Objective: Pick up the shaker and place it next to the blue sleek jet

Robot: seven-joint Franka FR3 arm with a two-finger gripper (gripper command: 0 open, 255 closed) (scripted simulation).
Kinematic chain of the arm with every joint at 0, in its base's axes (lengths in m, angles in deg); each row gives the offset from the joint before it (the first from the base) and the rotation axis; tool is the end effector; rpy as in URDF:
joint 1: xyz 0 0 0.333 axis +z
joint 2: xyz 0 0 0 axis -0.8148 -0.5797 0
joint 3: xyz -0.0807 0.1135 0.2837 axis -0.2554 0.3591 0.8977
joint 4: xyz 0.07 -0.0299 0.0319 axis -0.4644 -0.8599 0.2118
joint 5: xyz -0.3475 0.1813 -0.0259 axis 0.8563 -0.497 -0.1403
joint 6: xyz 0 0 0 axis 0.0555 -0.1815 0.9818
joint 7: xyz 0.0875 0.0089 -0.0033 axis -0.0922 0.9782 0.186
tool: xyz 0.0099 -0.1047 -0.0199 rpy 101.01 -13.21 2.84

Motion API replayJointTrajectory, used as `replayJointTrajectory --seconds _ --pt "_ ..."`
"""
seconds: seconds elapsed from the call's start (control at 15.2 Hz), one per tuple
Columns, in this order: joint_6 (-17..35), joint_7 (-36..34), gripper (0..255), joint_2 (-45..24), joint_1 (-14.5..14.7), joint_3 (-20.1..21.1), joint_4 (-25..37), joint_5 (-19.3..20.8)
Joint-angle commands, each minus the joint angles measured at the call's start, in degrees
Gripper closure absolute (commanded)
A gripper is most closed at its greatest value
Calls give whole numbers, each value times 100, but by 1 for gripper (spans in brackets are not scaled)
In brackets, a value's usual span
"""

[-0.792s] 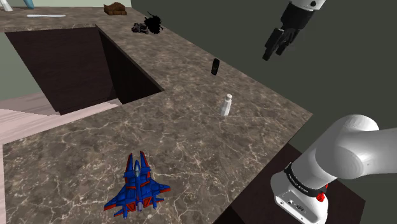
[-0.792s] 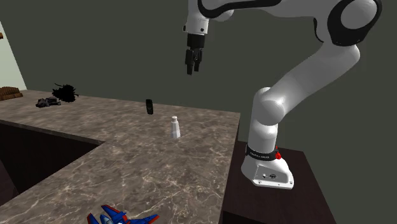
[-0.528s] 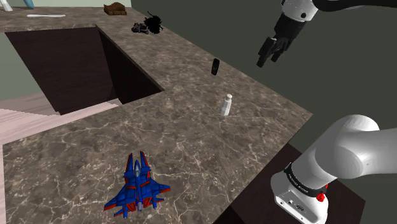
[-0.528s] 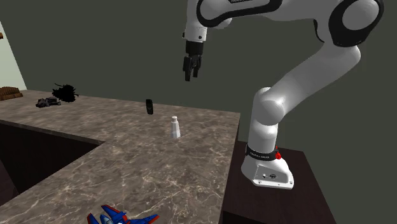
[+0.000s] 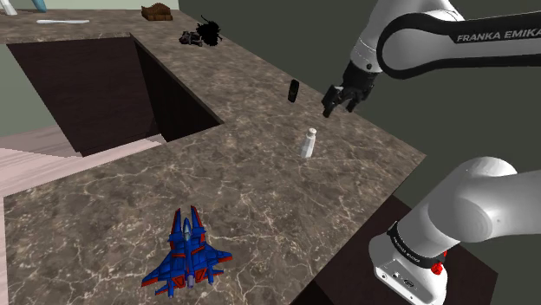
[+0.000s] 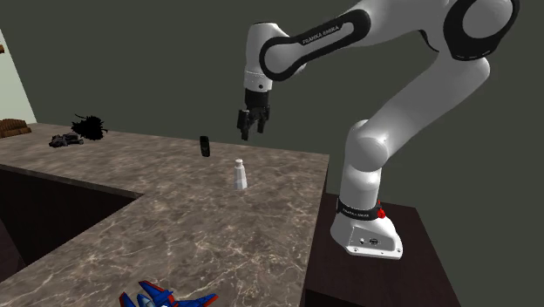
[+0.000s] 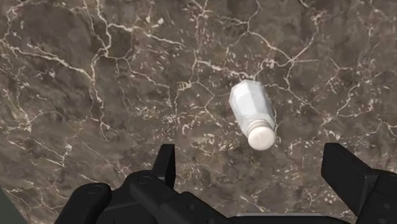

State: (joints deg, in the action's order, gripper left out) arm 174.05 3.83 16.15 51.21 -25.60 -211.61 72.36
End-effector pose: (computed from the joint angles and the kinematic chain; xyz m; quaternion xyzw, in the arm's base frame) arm 0.3411 -0.0029 0.4713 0.9908 -0.1020 0.0847 0.0273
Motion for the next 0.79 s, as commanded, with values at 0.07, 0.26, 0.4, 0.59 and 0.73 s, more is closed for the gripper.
replayJointTrajectory --seconds 0.07,0.26,0.4,0.59,0.73 --pt "768 -604 0 -361 -54 307 -338 -72" --pt "1549 -1200 0 -894 -166 615 -538 -73" --pt "2037 -1601 0 -1290 -274 829 -603 -26" --pt "2350 -1641 0 -1534 -333 861 -673 32" --pt "2561 -1675 0 -1706 -378 885 -712 80"
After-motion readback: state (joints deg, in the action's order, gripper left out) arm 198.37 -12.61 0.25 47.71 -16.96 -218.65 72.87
